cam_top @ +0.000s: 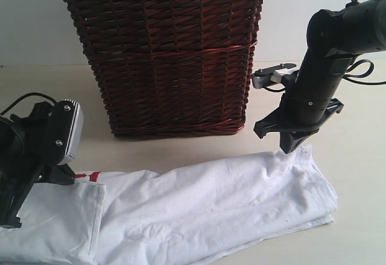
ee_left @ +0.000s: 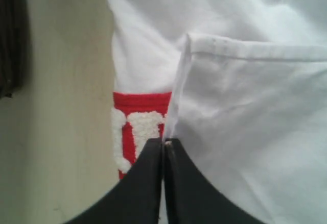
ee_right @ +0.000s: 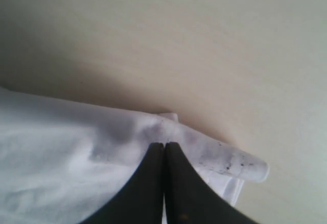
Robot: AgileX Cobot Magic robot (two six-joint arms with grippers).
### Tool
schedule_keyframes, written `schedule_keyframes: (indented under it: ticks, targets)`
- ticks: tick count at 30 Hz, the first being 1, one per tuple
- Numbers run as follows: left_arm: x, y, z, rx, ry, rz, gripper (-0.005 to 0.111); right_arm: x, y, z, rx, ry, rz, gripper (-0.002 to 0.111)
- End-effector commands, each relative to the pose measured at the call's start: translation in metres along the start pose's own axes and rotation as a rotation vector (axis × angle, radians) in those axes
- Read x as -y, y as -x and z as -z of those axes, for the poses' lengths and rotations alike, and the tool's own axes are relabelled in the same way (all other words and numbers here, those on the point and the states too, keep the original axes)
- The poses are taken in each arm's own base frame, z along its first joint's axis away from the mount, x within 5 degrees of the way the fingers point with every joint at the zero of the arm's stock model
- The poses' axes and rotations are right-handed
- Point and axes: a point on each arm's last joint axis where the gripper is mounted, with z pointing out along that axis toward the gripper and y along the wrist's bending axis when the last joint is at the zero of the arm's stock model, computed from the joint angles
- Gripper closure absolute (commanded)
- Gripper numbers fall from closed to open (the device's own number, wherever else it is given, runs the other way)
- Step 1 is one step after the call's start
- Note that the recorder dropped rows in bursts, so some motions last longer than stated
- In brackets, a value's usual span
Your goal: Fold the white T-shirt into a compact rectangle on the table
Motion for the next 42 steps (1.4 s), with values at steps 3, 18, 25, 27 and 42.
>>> schedule_keyframes:
  ticks: [3,18,25,27,42]
  targets:
    - [-0.006,0.014,-0.003,0.010,0.108,-0.080,0.103,0.000,-0.001,0.004,0.011,0.000,0.004,0.108]
    - [-0.014,0.015,-0.009,0.041,0.187,0.096,0.091,0.000,-0.002,0.004,0.001,0.002,0.004,0.108]
    - [-0.014,0.018,-0.005,0.085,0.183,0.263,0.045,0.000,-0.002,0.004,-0.003,0.003,0.004,0.108]
    - [-0.012,0.020,0.003,0.106,0.179,0.422,0.049,0.000,-0.003,0.004,-0.006,0.004,0.004,0.108]
    - [0.055,-0.014,-0.005,-0.281,-0.104,1.072,0.107,-0.001,-0.002,0.004,0.002,0.020,-0.009,0.108]
